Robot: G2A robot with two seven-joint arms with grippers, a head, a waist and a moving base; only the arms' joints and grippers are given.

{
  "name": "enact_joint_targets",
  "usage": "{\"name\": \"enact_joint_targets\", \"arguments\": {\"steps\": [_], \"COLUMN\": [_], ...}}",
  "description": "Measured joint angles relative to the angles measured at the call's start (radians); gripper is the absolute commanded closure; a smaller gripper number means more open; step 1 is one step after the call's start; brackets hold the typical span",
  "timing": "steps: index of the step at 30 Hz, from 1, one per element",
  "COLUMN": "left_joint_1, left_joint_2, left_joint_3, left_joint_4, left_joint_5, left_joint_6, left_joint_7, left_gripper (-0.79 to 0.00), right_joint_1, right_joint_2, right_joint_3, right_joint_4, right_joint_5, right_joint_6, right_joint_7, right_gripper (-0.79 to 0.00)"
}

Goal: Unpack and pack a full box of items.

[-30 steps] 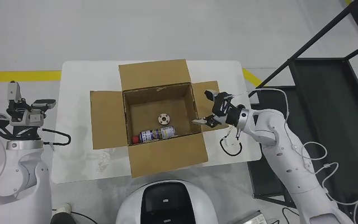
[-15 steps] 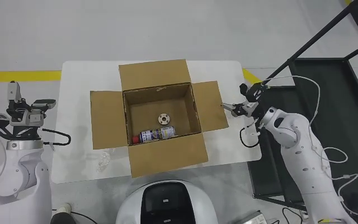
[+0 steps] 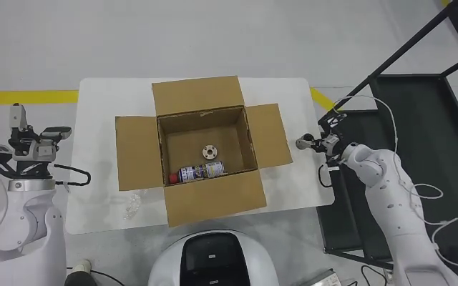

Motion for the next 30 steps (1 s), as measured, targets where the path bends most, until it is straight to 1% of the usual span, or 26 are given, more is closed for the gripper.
{"name": "enact_joint_targets", "arguments": {"steps": [11,20,21,22,23,24,30], "left_joint_1": [0.000,0.000,0.000,0.000,0.000,0.000,0.000], "left_joint_2": [0.000,0.000,0.000,0.000,0.000,0.000,0.000], "left_joint_3": [0.000,0.000,0.000,0.000,0.000,0.000,0.000], "left_joint_4": [0.000,0.000,0.000,0.000,0.000,0.000,0.000], "left_joint_5": [0.000,0.000,0.000,0.000,0.000,0.000,0.000], "left_joint_6": [0.000,0.000,0.000,0.000,0.000,0.000,0.000], "left_joint_7": [0.000,0.000,0.000,0.000,0.000,0.000,0.000], "left_gripper": [-0.785,-0.785,-0.785,-0.785,-0.785,-0.785,-0.785], "right_joint_1": [0.165,0.258,0.266,0.274,0.283,0.290,0.320], "right_joint_2": [-0.027,-0.059,-0.061,-0.064,-0.067,-0.068,-0.074], "right_joint_3": [-0.118,-0.209,-0.216,-0.223,-0.231,-0.237,-0.259], "right_joint_4": [0.291,0.451,0.464,0.477,0.493,0.504,0.558], "right_joint_5": [0.013,0.015,0.016,0.015,0.014,0.011,-0.003], "right_joint_6": [0.007,0.047,0.049,0.049,0.047,0.045,0.025], "right_joint_7": [-0.005,-0.042,-0.045,-0.048,-0.051,-0.053,-0.080], "right_gripper": [-0.785,-0.785,-0.723,-0.372,-0.139,0.000,0.000]}}
